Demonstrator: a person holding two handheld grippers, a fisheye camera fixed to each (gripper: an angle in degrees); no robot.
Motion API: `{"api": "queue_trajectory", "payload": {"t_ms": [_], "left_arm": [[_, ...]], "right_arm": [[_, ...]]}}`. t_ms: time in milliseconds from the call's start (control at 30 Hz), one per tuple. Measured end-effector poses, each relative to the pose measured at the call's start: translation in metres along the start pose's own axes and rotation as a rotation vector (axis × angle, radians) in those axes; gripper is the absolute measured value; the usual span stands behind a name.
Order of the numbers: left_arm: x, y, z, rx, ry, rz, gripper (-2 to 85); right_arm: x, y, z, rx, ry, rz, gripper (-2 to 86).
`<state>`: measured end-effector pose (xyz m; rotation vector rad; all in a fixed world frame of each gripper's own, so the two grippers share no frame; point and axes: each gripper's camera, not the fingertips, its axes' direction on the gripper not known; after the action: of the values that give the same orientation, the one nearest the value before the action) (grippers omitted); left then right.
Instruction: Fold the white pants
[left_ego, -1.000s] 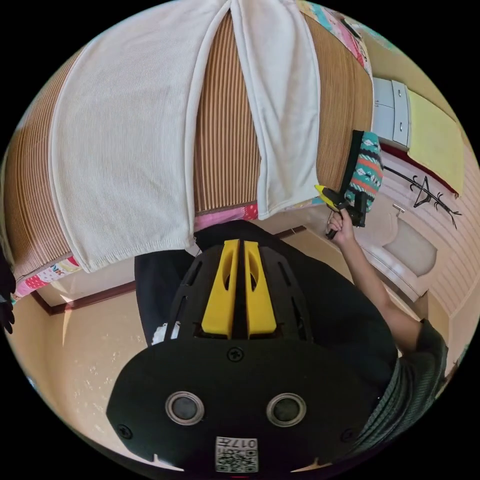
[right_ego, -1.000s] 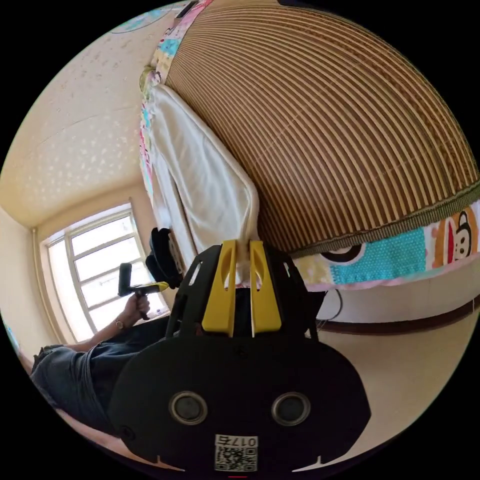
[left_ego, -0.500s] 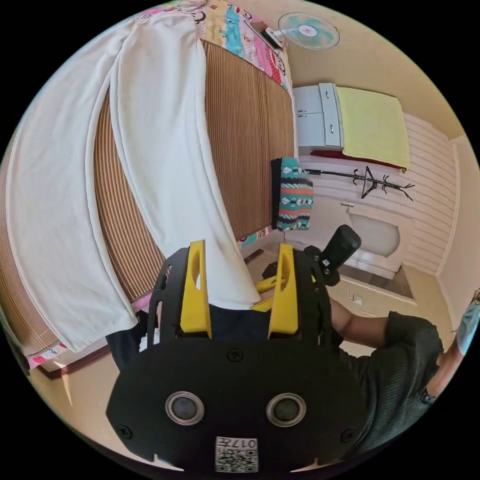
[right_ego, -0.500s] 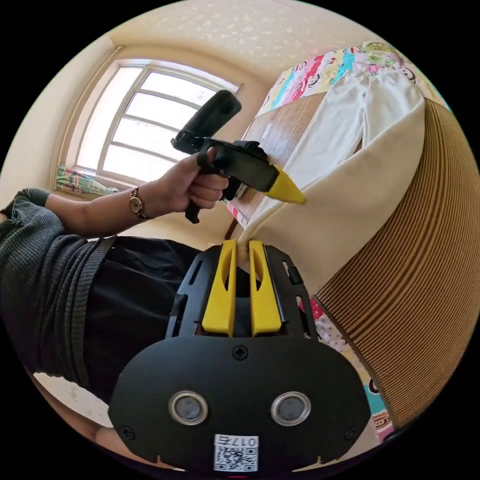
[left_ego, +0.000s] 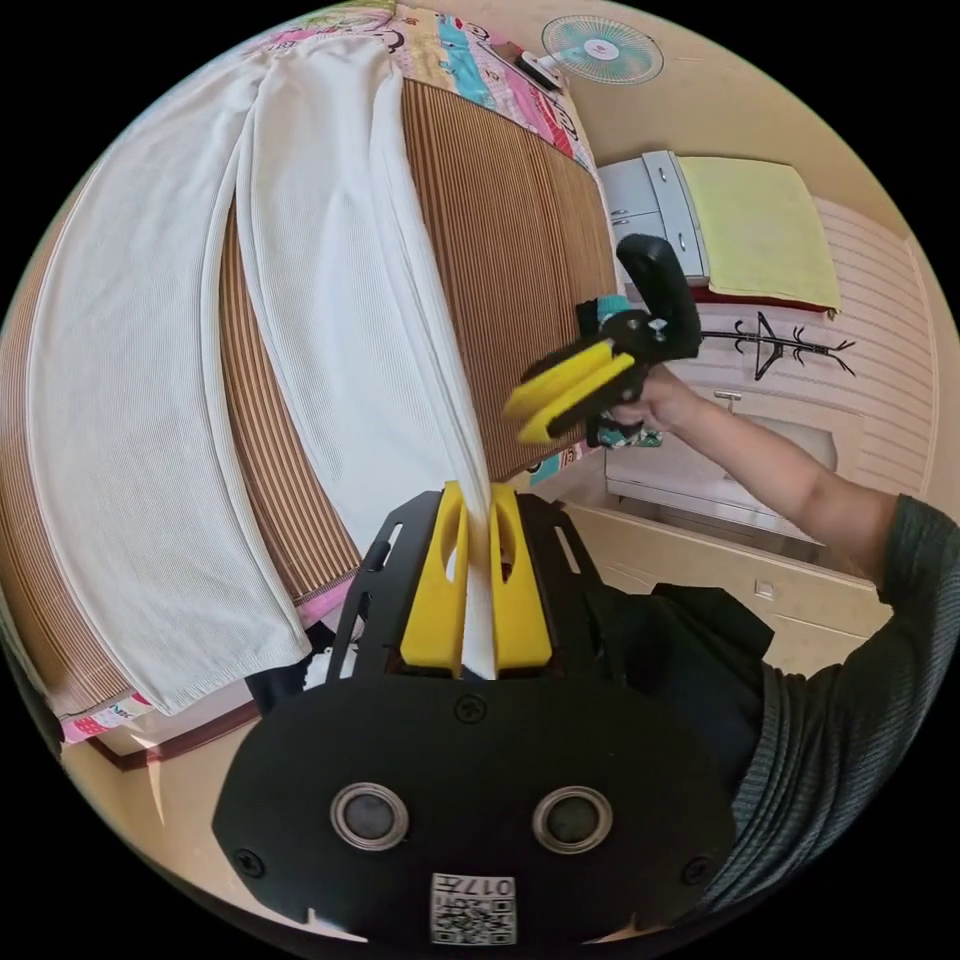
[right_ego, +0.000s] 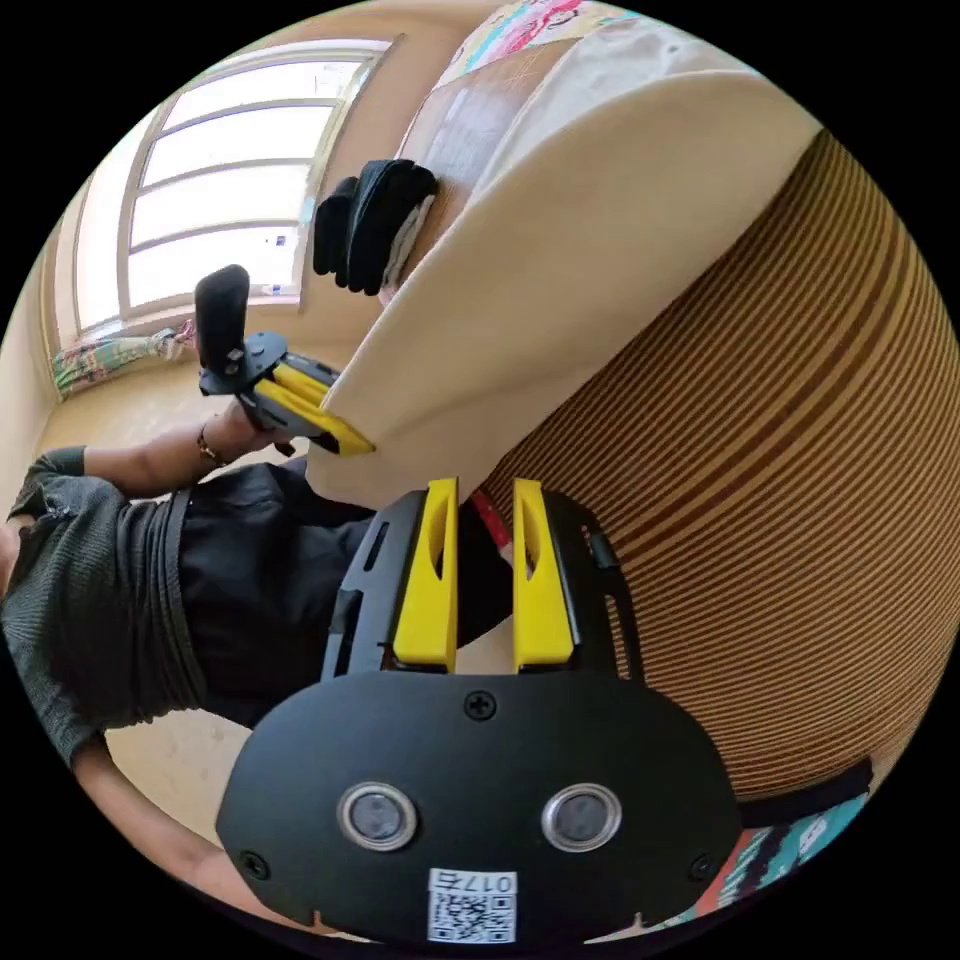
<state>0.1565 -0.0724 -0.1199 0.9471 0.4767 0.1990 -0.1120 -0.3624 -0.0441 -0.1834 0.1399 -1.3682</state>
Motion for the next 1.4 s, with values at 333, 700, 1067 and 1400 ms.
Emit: {"api": "queue_trajectory", "payload": {"t_ms": [333,700,1067,1400], "left_arm": [[-0.015,0.023,0.005,0.104,0.094,-0.021,3.3],[-0.055,0.072,-0.02,0.258,0.254,-0.173,2.3],[-0.155,0.175,-0.106,0.355,-0.046,-0.426,3.5],[-0.188,0.167,-0.118,0.176,-0.105,-0.347,3.8]], "right_arm": [[0.121,-0.19,-0.135,0.767,-0.248,0.429,15.9],[-0.102,-0.338,-0.089,0.698,0.767,0.203,3.5],[-0.184,-0.487,0.015,0.531,0.364,-0.008,4.5],[-0.106,-0.252,0.163,0.344,0.321,0.235,9.8]]}}
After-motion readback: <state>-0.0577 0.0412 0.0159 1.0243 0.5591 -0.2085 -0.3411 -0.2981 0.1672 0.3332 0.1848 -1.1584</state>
